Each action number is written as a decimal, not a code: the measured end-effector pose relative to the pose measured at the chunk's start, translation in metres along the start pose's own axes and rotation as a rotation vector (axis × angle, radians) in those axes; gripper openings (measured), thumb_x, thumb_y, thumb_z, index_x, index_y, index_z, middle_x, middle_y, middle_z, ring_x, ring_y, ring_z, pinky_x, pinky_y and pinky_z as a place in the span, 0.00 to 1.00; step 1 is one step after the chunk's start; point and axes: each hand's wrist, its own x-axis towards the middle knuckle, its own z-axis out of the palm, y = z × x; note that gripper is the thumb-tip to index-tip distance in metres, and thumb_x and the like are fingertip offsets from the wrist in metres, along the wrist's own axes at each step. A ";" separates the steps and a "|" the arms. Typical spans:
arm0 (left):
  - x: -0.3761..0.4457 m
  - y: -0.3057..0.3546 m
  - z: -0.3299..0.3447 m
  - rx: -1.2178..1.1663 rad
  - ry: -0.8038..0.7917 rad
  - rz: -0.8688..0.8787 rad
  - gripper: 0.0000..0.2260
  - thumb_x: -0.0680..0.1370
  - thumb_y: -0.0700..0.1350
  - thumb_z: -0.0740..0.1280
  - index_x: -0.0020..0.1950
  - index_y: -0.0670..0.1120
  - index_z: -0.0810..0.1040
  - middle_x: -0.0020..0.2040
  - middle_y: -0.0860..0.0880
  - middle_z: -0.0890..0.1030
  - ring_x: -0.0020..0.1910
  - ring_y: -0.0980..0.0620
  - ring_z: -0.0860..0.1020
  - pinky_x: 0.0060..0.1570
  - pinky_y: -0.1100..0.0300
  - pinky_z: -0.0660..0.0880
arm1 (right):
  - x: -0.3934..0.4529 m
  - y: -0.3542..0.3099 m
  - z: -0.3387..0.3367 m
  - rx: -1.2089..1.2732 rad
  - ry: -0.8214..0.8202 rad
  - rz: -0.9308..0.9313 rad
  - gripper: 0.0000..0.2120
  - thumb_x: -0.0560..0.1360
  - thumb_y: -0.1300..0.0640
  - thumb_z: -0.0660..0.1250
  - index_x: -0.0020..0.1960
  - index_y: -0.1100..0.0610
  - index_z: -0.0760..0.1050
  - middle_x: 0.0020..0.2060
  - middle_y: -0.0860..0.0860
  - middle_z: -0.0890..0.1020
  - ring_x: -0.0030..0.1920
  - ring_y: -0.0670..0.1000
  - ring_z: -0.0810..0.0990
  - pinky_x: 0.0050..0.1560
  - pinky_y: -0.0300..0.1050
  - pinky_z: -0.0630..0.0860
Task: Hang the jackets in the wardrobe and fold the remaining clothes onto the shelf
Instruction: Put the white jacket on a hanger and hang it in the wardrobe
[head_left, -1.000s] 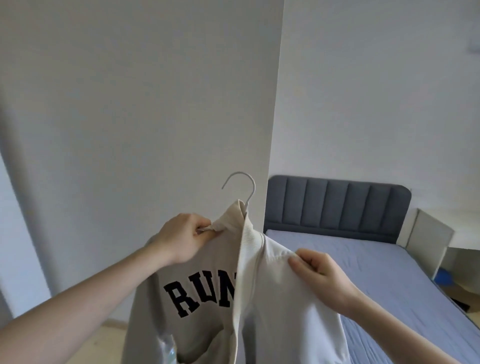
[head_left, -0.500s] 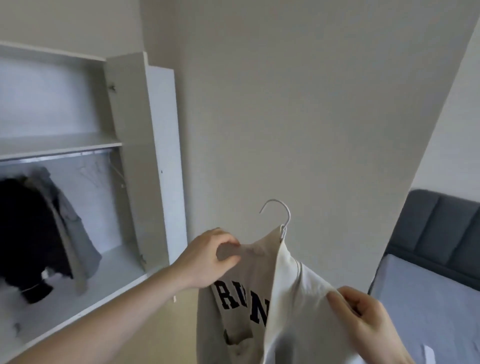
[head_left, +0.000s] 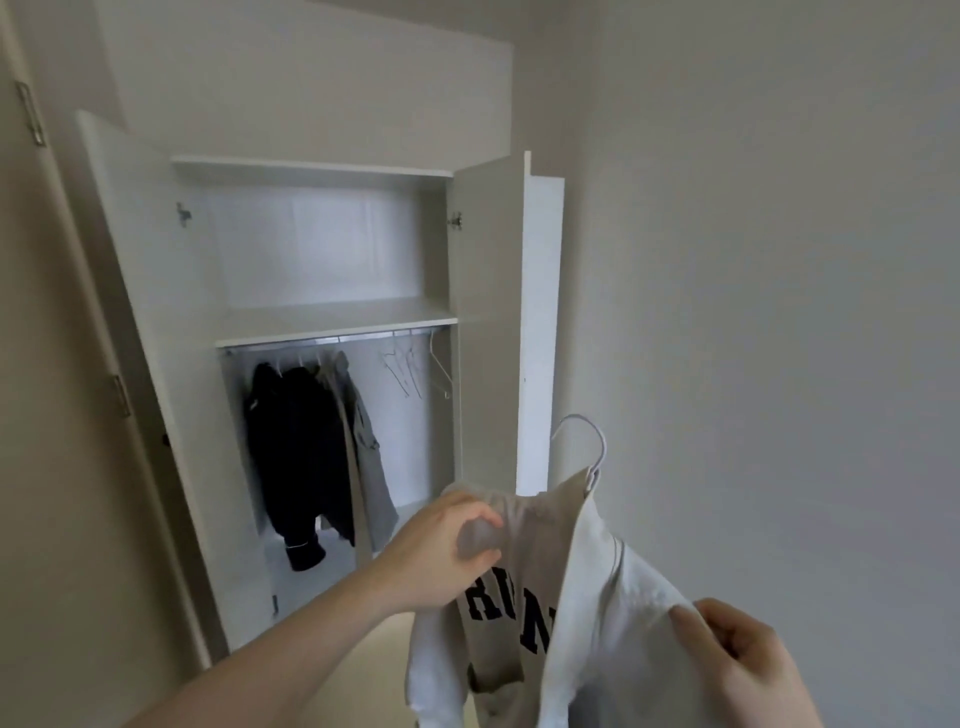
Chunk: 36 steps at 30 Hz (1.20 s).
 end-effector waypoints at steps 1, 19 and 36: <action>0.004 -0.013 -0.007 0.004 0.016 -0.018 0.13 0.74 0.62 0.68 0.58 0.62 0.77 0.58 0.67 0.73 0.61 0.67 0.72 0.61 0.64 0.69 | 0.012 -0.005 0.013 0.010 0.000 -0.001 0.11 0.78 0.53 0.71 0.39 0.57 0.80 0.25 0.48 0.72 0.29 0.44 0.69 0.37 0.43 0.67; 0.121 -0.212 -0.094 0.092 0.003 -0.181 0.14 0.77 0.55 0.71 0.62 0.57 0.79 0.57 0.63 0.73 0.57 0.64 0.73 0.60 0.64 0.71 | 0.218 -0.056 0.219 0.132 -0.114 -0.029 0.16 0.77 0.51 0.69 0.34 0.59 0.75 0.24 0.46 0.68 0.27 0.44 0.66 0.33 0.43 0.63; 0.273 -0.352 -0.110 0.110 0.160 -0.425 0.11 0.78 0.52 0.73 0.59 0.57 0.78 0.59 0.59 0.73 0.58 0.59 0.75 0.57 0.68 0.71 | 0.463 -0.057 0.328 0.082 -0.320 -0.107 0.15 0.79 0.53 0.69 0.35 0.56 0.80 0.25 0.47 0.77 0.32 0.49 0.75 0.37 0.45 0.69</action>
